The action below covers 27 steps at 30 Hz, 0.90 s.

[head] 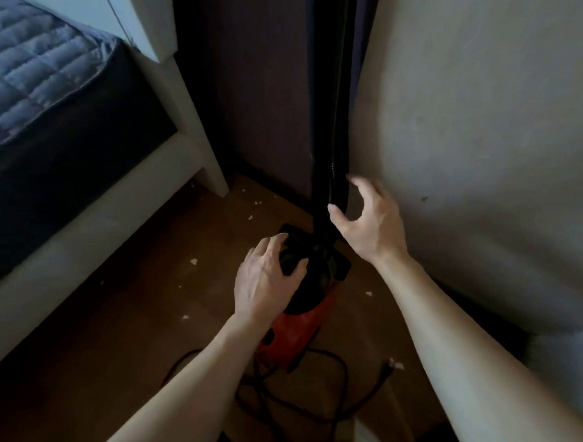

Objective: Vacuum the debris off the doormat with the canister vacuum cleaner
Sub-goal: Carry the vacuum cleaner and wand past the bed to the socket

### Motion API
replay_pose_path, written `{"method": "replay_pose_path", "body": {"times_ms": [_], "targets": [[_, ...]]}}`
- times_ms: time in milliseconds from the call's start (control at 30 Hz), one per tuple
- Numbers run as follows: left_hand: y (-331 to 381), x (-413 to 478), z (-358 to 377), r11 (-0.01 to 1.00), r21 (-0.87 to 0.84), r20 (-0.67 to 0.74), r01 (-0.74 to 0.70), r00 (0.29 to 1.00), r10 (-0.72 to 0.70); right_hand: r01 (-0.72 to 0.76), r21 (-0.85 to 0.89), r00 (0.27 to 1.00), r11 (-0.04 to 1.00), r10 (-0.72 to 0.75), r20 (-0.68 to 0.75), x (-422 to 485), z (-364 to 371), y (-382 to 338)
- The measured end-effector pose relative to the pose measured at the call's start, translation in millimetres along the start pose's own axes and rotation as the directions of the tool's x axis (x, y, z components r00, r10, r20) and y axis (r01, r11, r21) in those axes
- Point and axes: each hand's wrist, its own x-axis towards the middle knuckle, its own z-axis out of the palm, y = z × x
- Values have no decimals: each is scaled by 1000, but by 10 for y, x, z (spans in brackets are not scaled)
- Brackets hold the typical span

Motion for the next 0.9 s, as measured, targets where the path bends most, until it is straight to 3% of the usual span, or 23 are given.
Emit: {"method": "replay_pose_path", "body": {"times_ms": [267,367,467,633,900], "targets": [[-317,168,663,991,-134,-59,-22,998,14,80,185,992,979,-60,-113,347,592,280],[-406,192,777,986,-167,-4,16,1000,-17,98,302,991,948,-67,-112,501,634,285],[-429,219,872,979,-201,47,37,998,-28,74,401,997,913,-78,-5,574,717,243],[-406,238,993,944,-322,122,73,992,-35,11,628,1000,778,-27,15,628,868,193],[-458,237,1017,925,-368,239,97,971,-7,85,740,993,667,-119,-7,614,964,150]]}}
